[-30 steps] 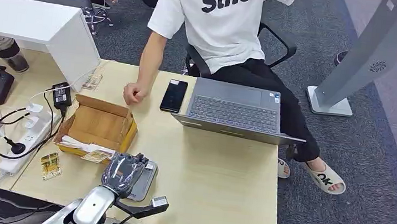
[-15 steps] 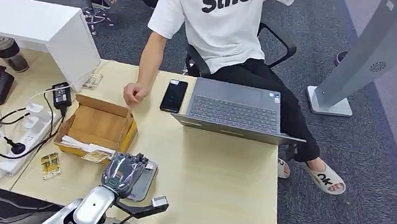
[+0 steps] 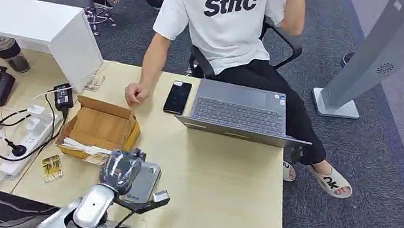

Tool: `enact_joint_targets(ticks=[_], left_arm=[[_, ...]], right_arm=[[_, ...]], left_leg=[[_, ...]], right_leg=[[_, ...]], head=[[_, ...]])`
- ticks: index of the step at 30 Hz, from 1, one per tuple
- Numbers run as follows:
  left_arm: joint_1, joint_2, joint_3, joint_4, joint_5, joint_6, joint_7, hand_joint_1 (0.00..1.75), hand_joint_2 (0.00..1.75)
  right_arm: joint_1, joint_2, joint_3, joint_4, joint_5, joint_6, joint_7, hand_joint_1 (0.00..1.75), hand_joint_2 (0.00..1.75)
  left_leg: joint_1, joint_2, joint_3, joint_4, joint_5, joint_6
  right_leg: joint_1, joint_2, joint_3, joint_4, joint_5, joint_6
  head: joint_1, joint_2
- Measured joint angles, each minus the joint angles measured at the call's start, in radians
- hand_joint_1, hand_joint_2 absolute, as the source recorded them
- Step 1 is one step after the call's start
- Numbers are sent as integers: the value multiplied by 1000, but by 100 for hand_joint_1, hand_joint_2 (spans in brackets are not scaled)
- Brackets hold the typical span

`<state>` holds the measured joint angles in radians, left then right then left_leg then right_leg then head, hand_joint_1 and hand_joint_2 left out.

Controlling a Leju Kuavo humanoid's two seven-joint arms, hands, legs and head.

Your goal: Pass the card to the sensor for recognition and then transmit it.

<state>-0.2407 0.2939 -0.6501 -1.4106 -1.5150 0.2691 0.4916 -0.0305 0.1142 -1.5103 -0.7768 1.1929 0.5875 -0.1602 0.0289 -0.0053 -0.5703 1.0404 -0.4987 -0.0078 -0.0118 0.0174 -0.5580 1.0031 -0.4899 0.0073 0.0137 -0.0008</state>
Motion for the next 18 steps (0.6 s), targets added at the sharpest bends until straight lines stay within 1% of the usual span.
enact_joint_targets(ticks=[1, 2, 3, 4, 5, 6, 11, 18], left_arm=[[-62, 20, 19, -6, 6, -12, 2, 175, 175], [-113, 35, 61, -9, 0, -24, -43, 175, 175], [-149, 39, 105, -11, -15, -28, -112, 175, 175], [-170, 42, 133, -15, -32, -28, -163, 175, 175], [-181, 42, 162, -22, -44, -26, -191, 175, 175], [-183, 41, 179, -25, -47, -21, -188, 175, 175], [-183, 47, 213, -29, -54, -13, -172, 175, 175], [-183, 51, 236, -29, -55, -12, -172, 175, 175]], right_arm=[[-2, -13, 5, 14, 0, 0, -5, 0, 175], [-3, -25, 8, 30, 0, 0, -11, 0, 175], [-3, -34, 11, 45, -1, 0, -14, 0, 175], [-4, -40, 13, 57, -2, 0, -14, 0, 175], [-4, -47, 15, 70, -2, 0, -14, 0, 175], [-4, -52, 16, 78, -2, 0, -14, 0, 175], [-4, -63, 22, 106, -2, 0, -14, 0, 175], [-5, -71, 30, 118, -2, 0, -14, 0, 175]], left_leg=[[0, -2, -3, 0, 2, -1], [-1, -2, -2, -1, 3, -2], [-1, -2, -2, -1, 3, -2], [-1, -2, 0, -1, 3, -2], [-1, -1, 0, -1, 3, -2], [-1, -1, 0, -1, 3, -2], [-1, 0, -2, -1, 3, -2], [-1, -1, -2, -1, 3, -2]], right_leg=[[0, -2, -2, 0, 2, 0], [0, -2, -2, 0, 2, -1], [0, -2, -1, 1, 2, -1], [0, -2, -1, 1, 3, -1], [0, -1, -1, 1, 3, -1], [0, -1, -1, 1, 3, -1], [0, 0, -3, 1, 3, 0], [0, 0, -3, 1, 3, 0]], head=[[0, 0], [-1, 0], [-4, 0], [-2, 0], [-3, 0], [-2, 0], [-2, 0], [-2, 0]])
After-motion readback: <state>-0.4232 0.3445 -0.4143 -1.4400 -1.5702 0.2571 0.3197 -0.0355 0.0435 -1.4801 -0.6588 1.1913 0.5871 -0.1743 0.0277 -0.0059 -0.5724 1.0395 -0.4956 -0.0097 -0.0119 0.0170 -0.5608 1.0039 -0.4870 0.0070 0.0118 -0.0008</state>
